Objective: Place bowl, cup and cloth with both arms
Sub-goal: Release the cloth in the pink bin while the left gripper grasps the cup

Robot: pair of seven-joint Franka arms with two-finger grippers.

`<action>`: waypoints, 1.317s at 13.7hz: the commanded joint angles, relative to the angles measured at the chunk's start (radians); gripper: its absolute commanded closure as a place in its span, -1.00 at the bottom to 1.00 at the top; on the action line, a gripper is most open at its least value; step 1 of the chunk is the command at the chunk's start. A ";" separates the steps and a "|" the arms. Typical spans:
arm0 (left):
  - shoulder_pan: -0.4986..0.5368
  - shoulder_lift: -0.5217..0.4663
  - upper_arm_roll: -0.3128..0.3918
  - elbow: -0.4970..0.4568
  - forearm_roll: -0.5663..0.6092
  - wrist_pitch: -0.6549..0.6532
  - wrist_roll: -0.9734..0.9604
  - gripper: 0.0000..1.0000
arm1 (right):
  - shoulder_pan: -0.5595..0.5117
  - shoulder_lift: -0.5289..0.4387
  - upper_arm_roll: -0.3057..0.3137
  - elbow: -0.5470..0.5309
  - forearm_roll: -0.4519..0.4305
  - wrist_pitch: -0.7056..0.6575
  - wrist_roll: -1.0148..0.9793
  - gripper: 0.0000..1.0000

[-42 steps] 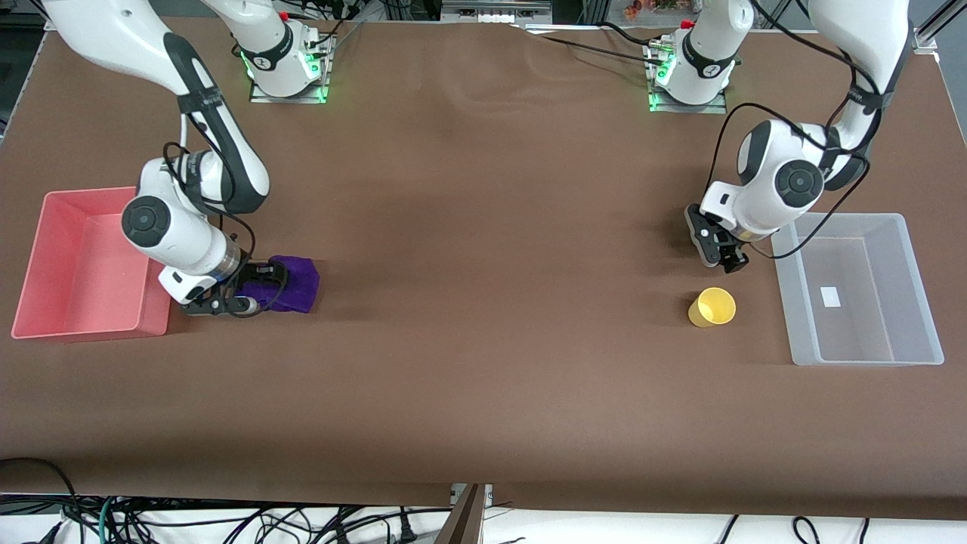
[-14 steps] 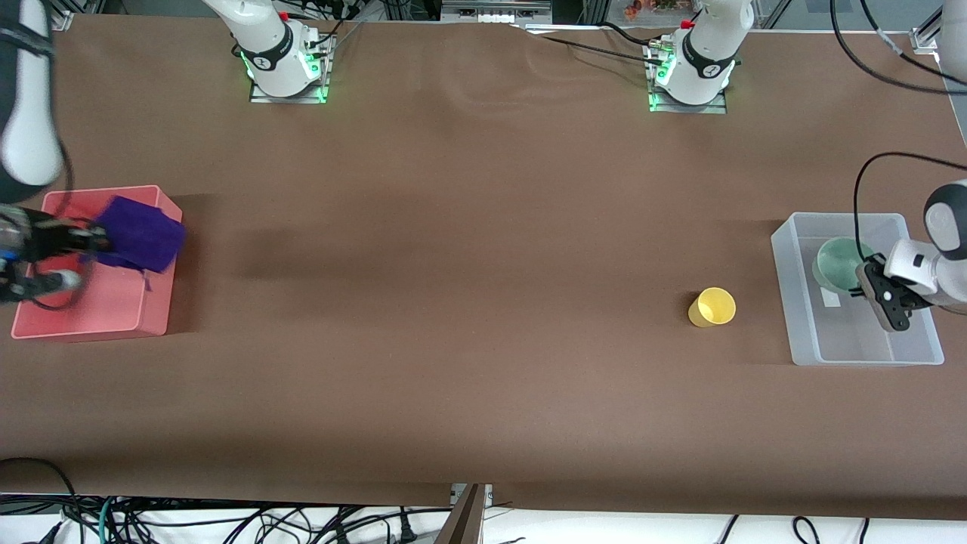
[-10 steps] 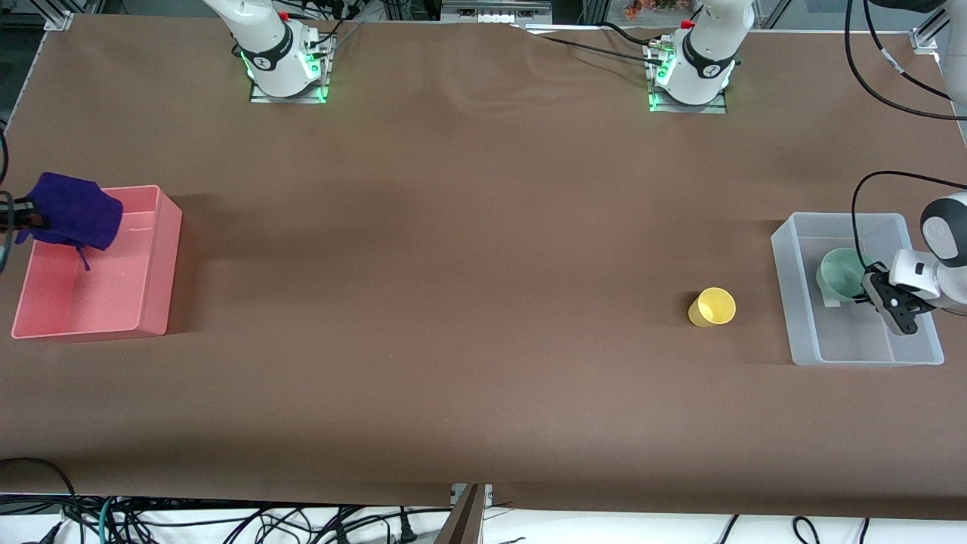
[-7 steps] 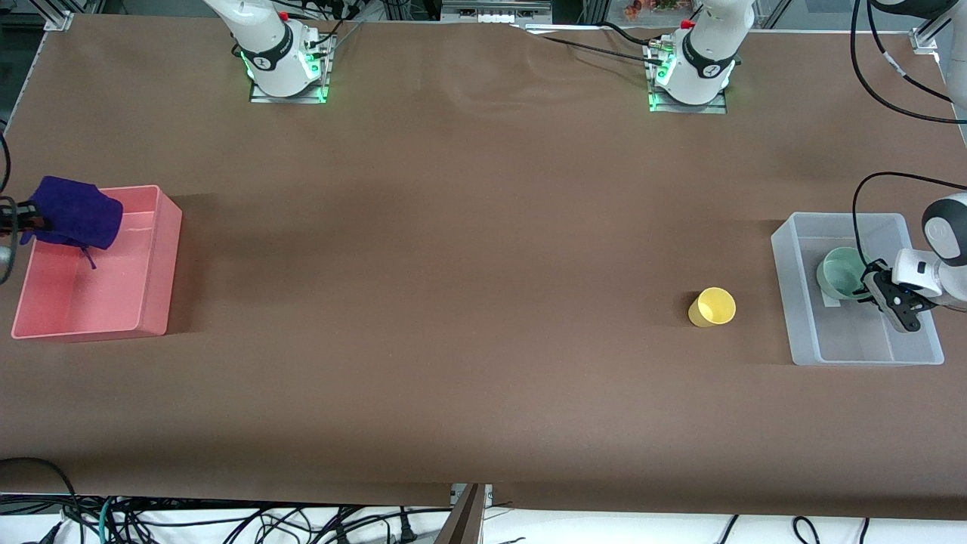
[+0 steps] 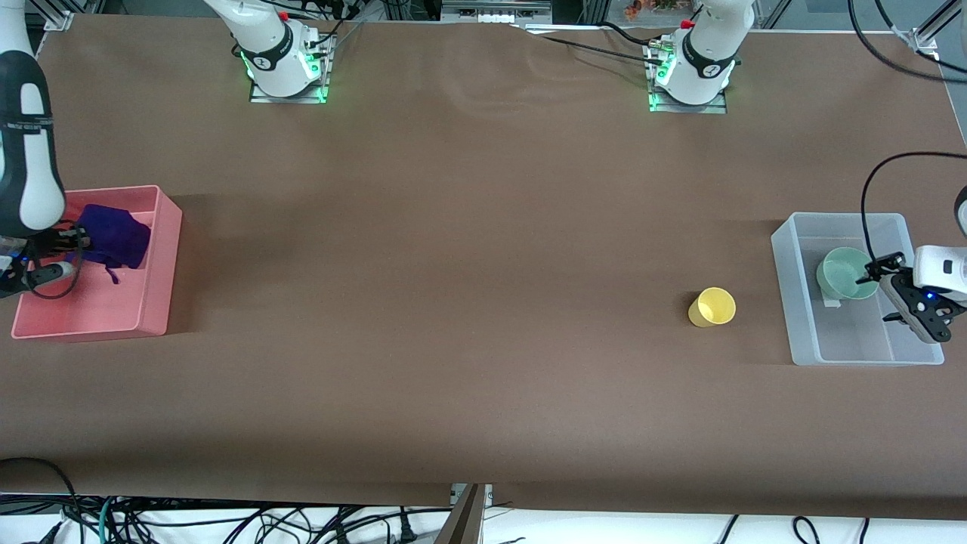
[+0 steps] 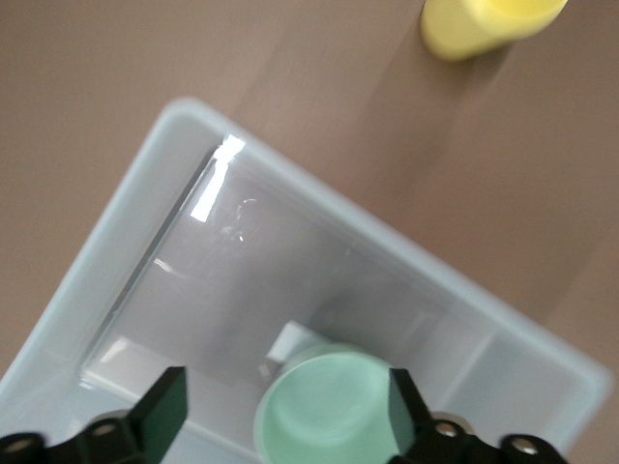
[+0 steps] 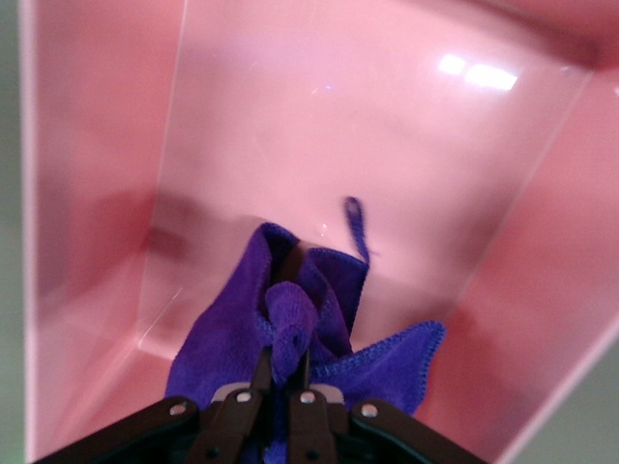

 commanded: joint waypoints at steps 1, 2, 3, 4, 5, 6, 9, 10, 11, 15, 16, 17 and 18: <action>0.000 -0.039 -0.099 -0.028 0.003 -0.053 -0.280 -1.00 | -0.004 0.002 0.003 -0.031 0.005 0.053 -0.023 1.00; -0.008 -0.025 -0.128 -0.031 0.003 -0.050 -0.395 -1.00 | -0.004 0.012 0.003 -0.046 0.005 0.093 -0.022 1.00; -0.032 0.004 -0.134 -0.037 0.004 -0.036 -0.511 -1.00 | -0.004 0.016 0.003 -0.069 0.007 0.139 -0.020 1.00; -0.065 0.025 -0.134 -0.040 0.006 -0.011 -0.616 -1.00 | -0.004 0.019 0.003 -0.083 0.010 0.162 -0.020 0.86; -0.098 0.035 -0.133 -0.045 0.015 0.015 -0.699 -1.00 | -0.004 0.021 0.003 -0.083 0.025 0.164 -0.015 -0.93; -0.126 0.044 -0.133 -0.063 0.018 0.035 -0.770 -1.00 | -0.004 0.015 0.003 -0.079 0.048 0.152 -0.018 -1.00; -0.169 0.064 -0.130 -0.141 0.049 0.172 -0.904 -0.94 | -0.004 -0.034 0.003 -0.027 0.085 0.042 -0.015 -1.00; -0.168 0.073 -0.131 -0.163 0.081 0.206 -0.905 -0.76 | -0.002 -0.054 0.006 0.015 0.114 -0.029 -0.009 -1.00; -0.169 0.078 -0.130 -0.175 0.098 0.226 -0.905 -0.32 | 0.002 -0.071 0.011 0.058 0.126 -0.087 -0.003 -1.00; -0.163 0.126 -0.127 -0.172 0.118 0.280 -0.905 0.17 | 0.007 -0.146 0.119 0.171 0.106 -0.251 0.241 -1.00; -0.160 0.146 -0.125 -0.174 0.118 0.294 -0.905 0.36 | 0.007 -0.166 0.158 0.203 0.093 -0.305 0.306 -1.00; -0.160 0.151 -0.125 -0.174 0.116 0.296 -0.905 0.59 | 0.007 -0.183 0.207 0.249 0.062 -0.378 0.355 -1.00; -0.160 0.162 -0.125 -0.169 0.116 0.296 -0.907 0.69 | 0.007 -0.197 0.268 0.286 0.034 -0.443 0.423 -1.00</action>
